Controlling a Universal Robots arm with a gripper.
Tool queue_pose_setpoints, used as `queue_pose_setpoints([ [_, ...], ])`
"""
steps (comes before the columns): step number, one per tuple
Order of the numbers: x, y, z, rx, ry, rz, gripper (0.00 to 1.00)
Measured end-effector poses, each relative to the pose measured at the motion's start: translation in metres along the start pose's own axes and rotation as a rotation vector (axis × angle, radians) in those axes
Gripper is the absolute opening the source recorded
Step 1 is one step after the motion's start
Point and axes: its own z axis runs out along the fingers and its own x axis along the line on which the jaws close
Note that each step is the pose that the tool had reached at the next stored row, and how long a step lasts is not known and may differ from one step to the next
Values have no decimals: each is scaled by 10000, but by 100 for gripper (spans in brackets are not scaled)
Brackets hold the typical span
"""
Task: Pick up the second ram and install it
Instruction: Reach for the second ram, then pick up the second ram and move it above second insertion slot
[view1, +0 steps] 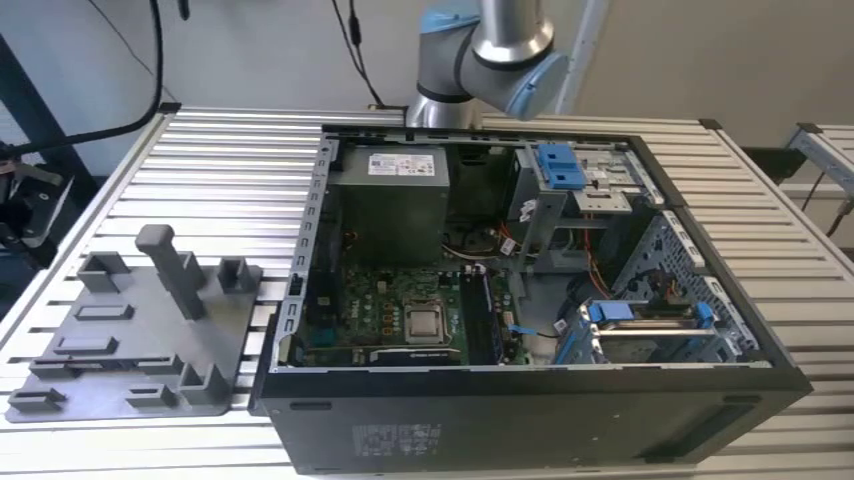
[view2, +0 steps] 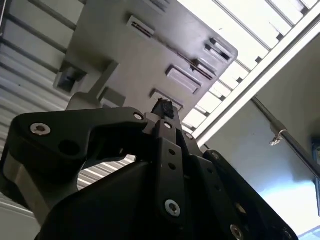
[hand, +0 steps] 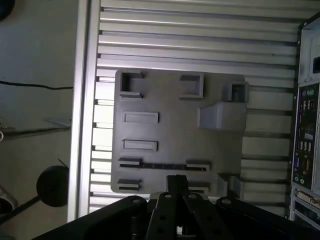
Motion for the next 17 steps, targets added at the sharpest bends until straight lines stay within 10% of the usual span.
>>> queue_pose_setpoints([
  [7,7,-175,32,1,1,0,11],
  [17,8,-182,36,0,1,-21,11],
])
